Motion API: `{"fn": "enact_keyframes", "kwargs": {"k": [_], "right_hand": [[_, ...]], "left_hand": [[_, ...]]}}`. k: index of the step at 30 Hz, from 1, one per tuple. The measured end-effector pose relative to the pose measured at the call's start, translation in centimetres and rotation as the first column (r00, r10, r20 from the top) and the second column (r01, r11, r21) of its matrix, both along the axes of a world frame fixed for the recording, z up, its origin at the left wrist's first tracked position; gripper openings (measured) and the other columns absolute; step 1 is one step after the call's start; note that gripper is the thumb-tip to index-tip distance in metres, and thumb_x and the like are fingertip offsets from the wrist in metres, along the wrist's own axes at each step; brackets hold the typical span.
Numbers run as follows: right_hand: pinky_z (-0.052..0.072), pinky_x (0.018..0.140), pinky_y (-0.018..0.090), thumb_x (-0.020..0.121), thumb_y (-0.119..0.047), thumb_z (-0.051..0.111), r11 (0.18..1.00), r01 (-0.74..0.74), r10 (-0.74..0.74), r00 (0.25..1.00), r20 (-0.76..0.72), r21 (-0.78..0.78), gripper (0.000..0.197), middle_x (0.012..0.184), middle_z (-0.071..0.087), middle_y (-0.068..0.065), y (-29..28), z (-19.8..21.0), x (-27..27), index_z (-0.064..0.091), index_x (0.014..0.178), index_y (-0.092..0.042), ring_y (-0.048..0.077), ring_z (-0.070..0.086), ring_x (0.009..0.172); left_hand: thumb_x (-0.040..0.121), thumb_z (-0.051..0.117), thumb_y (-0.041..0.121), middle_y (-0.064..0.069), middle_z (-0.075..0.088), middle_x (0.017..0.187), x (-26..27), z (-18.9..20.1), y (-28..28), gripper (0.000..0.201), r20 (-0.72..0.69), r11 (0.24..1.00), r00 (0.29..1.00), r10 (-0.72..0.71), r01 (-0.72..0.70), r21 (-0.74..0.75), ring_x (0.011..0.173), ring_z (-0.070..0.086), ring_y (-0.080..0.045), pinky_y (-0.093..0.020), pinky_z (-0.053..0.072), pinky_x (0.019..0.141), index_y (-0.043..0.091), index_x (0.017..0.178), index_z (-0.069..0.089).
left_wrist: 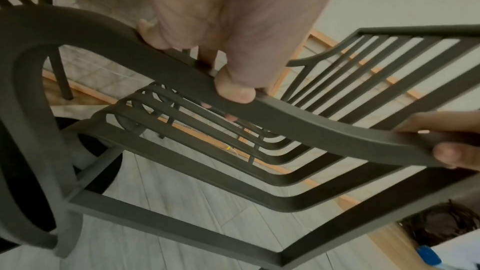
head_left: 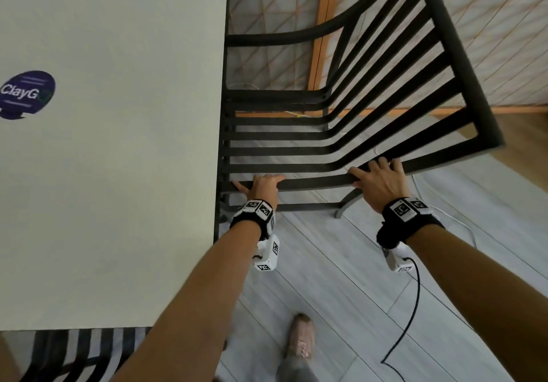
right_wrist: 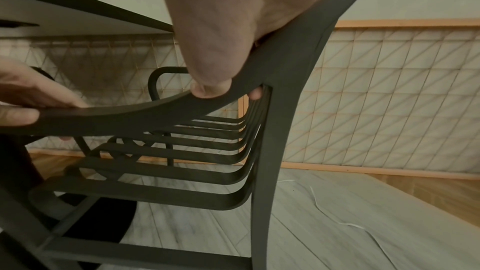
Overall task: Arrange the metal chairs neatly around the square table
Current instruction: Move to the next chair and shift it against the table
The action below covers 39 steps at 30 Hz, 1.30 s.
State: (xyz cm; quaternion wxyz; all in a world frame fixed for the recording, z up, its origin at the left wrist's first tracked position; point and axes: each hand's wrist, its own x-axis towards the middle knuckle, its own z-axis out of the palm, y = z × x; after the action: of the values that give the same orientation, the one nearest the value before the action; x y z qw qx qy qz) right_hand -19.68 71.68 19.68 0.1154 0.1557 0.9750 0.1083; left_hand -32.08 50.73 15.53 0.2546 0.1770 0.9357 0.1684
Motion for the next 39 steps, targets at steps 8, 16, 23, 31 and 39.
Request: {"fn": "enact_keyframes", "kwargs": {"k": [8, 16, 23, 31, 39], "right_hand": [[0.035, 0.092, 0.047, 0.090, -0.043, 0.047, 1.000, -0.002, 0.002, 1.000, -0.003, -0.004, 0.036, 0.101, 0.064, 0.011, -1.1, -0.9, -1.6, 0.047, 0.124, -0.030, 0.032, 0.053, 0.100], [0.036, 0.094, 0.048, 0.090, -0.044, 0.048, 1.000, 0.001, -0.001, 1.000, -0.007, -0.016, 0.038, 0.105, 0.064, 0.009, -1.4, -1.0, -1.2, 0.044, 0.125, -0.030, 0.032, 0.053, 0.105], [0.031, 0.105, 0.050, 0.091, -0.043, 0.047, 0.998, 0.053, -0.053, 0.999, -0.004, -0.035, 0.040, 0.118, 0.060, 0.008, -2.8, 0.4, -0.8, 0.044, 0.128, -0.029, 0.031, 0.050, 0.114], [0.033, 0.107, 0.049, 0.086, -0.033, 0.059, 0.966, 0.021, -0.048, 0.994, -0.102, -0.257, 0.041, 0.135, 0.051, 0.004, -11.5, 7.5, 2.6, 0.049, 0.125, -0.027, 0.027, 0.044, 0.128], [0.046, 0.088, 0.032, 0.088, -0.021, 0.058, 0.865, -0.060, -0.080, 0.964, -0.254, -0.499, 0.029, 0.124, 0.055, 0.000, -28.1, 17.7, 9.7, 0.057, 0.117, -0.022, 0.019, 0.056, 0.104]], "left_hand": [[0.093, 0.047, -0.003, -0.007, 0.063, 0.124, -1.7, 0.0, -0.8, 0.052, 0.001, 0.999, 1.000, 0.029, -0.029, -0.024, 0.141, 0.032, -0.022, -0.071, -0.013, 0.108, 0.031, 0.131, 0.058], [0.085, 0.053, -0.010, -0.006, 0.063, 0.125, -1.2, 0.0, -1.0, 0.059, -0.049, 0.997, 0.999, -0.020, 0.016, -0.077, 0.134, 0.038, -0.027, -0.077, -0.005, 0.106, 0.029, 0.130, 0.058], [0.089, 0.054, 0.007, -0.008, 0.046, 0.145, 0.7, 2.8, -0.4, 0.056, 0.030, 0.991, 0.999, -0.025, 0.029, -0.129, 0.142, 0.028, -0.030, -0.073, 0.002, 0.111, 0.030, 0.139, 0.045], [0.087, 0.055, 0.014, -0.013, 0.047, 0.143, 9.1, 11.2, -5.8, 0.053, 0.444, 0.988, 0.888, -0.121, 0.063, 0.144, 0.130, 0.047, -0.032, -0.042, 0.041, 0.108, 0.012, 0.139, 0.044], [0.088, 0.057, 0.017, -0.011, 0.058, 0.131, 10.6, 24.4, -24.6, 0.033, 0.374, 0.922, 0.875, -0.308, 0.177, 0.344, 0.117, 0.055, -0.027, -0.021, 0.041, 0.080, 0.010, 0.120, 0.063]]}}
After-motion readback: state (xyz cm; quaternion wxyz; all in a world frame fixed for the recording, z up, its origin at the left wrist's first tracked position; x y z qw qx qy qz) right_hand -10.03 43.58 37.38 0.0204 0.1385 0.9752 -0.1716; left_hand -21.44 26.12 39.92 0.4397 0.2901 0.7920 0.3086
